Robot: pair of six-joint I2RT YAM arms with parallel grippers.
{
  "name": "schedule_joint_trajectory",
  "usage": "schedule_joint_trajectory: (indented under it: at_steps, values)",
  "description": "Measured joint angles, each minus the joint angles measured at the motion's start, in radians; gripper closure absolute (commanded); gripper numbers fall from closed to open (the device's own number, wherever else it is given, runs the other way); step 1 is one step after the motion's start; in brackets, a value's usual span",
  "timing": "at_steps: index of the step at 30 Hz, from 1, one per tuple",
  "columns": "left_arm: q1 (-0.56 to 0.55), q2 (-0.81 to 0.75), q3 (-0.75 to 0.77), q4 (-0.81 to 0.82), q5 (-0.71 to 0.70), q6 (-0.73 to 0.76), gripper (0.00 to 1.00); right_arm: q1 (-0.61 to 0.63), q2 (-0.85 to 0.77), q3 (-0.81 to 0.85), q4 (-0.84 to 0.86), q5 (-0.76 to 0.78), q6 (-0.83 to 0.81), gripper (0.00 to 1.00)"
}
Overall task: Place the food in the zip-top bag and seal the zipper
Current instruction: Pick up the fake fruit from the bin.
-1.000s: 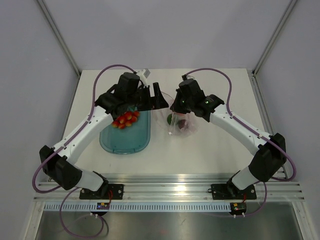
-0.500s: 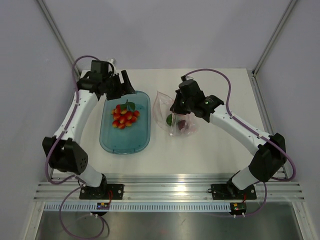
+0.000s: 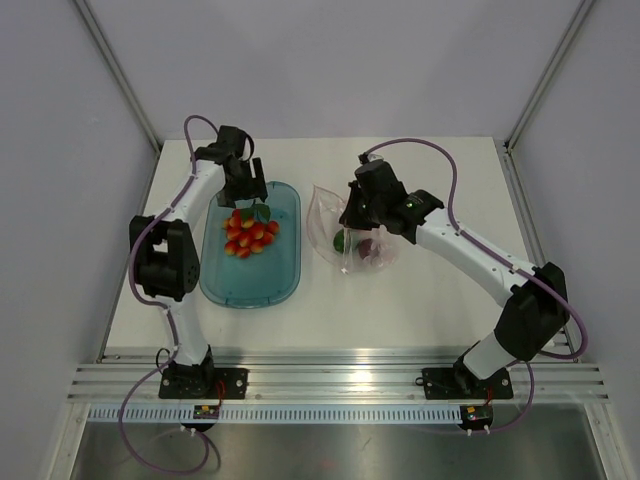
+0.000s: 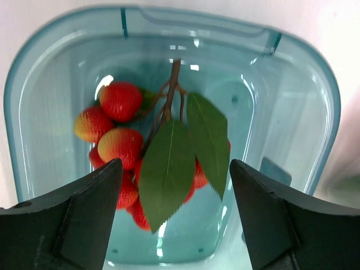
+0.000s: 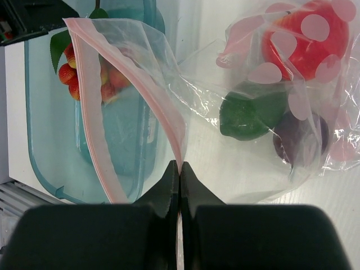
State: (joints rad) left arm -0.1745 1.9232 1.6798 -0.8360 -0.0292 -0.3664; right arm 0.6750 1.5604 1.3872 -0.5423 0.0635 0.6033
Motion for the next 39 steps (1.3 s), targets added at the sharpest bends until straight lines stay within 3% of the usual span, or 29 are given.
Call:
schedule_joint_trajectory:
  at_steps: [6,13,22,30,35,39]
  values:
    - [-0.022,0.133,0.116,0.025,-0.084,0.009,0.20,0.000,0.005,0.000,0.000,-0.003,0.000,1.00]
    - [-0.035,0.227,0.143,0.048,-0.115,0.015,0.28,0.001,0.005,0.000,0.008,-0.003,0.003,1.00]
    - [-0.042,0.261,0.124,0.087,-0.135,0.018,0.58,0.001,0.007,0.000,0.022,-0.002,0.004,1.00]
    - [-0.047,0.254,0.080,0.116,-0.159,0.017,1.00,0.001,0.010,0.000,0.022,-0.001,0.004,1.00]
    - [-0.048,0.161,0.022,0.119,-0.186,0.022,1.00,0.001,0.010,0.000,0.022,0.005,0.005,1.00]
    - [-0.048,-0.014,-0.075,0.127,-0.208,0.014,1.00,0.001,0.010,0.000,0.022,0.007,0.008,1.00]
